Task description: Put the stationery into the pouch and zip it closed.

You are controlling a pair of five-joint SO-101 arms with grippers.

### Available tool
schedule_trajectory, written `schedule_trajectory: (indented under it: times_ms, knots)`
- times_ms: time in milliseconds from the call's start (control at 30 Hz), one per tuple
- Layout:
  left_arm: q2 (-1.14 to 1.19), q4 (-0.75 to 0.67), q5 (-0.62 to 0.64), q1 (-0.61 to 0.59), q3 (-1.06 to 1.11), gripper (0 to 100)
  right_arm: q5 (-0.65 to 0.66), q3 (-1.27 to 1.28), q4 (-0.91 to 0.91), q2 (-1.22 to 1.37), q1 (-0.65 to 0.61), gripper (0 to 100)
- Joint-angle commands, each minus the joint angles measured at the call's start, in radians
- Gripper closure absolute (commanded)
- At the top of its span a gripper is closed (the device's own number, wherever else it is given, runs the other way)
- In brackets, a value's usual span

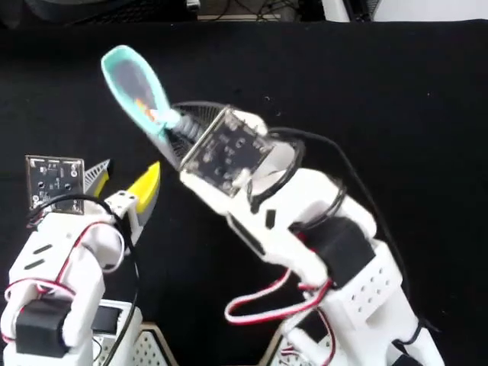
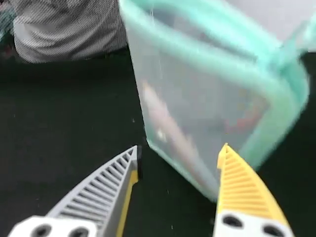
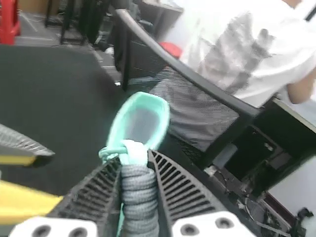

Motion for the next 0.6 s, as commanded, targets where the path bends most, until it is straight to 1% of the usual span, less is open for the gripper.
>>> schedule_trajectory:
  times_ms: [0,100,167,300,467,567]
  knots:
    - [0.008,0.057,-0.006,0.058,-0.096,74,-0.003,-0.010,-0.048,0.018,0.037,98.6]
    - [0.008,0.068,-0.008,0.117,-0.096,74,-0.003,-0.010,-0.051,0.038,0.037,98.6]
    - [0.008,0.066,-0.009,0.134,-0.096,74,-0.003,-0.007,-0.052,0.048,0.037,98.6]
    - [0.009,0.052,-0.009,0.133,-0.088,74,0.005,0.004,-0.055,0.062,0.035,98.6]
    - [0.008,-0.003,-0.011,0.131,-0.018,74,0.005,0.004,-0.055,0.061,0.035,98.6]
    - [0.008,0.000,-0.005,0.133,-0.024,74,0.006,0.004,-0.054,0.064,0.035,98.6]
